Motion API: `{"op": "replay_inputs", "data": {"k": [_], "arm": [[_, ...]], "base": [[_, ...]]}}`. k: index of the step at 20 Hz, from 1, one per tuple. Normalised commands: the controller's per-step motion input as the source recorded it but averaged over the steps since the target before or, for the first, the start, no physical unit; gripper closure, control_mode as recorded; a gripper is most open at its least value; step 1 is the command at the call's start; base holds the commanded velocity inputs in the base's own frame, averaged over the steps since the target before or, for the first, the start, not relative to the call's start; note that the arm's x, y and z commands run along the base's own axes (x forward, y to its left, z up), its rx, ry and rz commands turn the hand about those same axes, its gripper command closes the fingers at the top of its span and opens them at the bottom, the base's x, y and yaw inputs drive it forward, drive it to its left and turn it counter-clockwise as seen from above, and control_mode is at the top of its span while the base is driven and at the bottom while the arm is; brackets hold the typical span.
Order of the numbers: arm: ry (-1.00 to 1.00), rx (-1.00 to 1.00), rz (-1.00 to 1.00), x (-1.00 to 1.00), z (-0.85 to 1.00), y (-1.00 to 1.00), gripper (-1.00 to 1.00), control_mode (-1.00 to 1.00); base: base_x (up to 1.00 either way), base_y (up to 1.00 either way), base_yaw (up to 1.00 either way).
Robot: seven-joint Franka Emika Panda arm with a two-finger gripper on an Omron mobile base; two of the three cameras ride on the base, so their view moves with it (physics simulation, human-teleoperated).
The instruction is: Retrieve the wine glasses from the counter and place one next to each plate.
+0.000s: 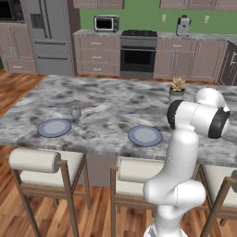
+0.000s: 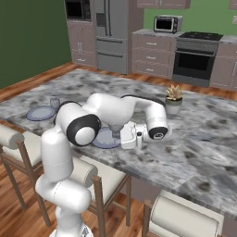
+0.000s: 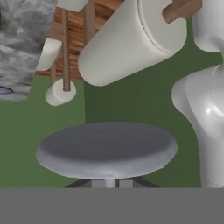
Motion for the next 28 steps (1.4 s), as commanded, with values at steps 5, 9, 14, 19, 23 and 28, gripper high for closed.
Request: {"op": "replay_inputs", "data": {"k": [5, 9, 14, 19, 23, 28], "arm": [[-0.05, -0.01, 0.00, 0.00, -0.17, 0.00, 1.00, -1.00], [-0.09, -0.04, 0.00, 0.00, -0.21, 0.00, 1.00, -1.00], [-0.12, -0.04, 0.00, 0.00, -0.21, 0.00, 1.00, -1.00], [-0.07, -0.01, 0.00, 0.05, -0.17, 0.00, 1.00, -1.00], [-0.02, -0.01, 0.00, 0.26, -0.15, 0.00, 1.00, -1.00], [0.00, 0.00, 0.00, 0.37, -0.10, 0.00, 1.00, -1.00]], "base": [[0.00, 0.00, 0.00], [0.00, 0.00, 0.00], [0.00, 0.00, 0.00], [0.00, 0.00, 0.00], [0.00, 0.00, 0.00], [0.00, 0.00, 0.00]]}}
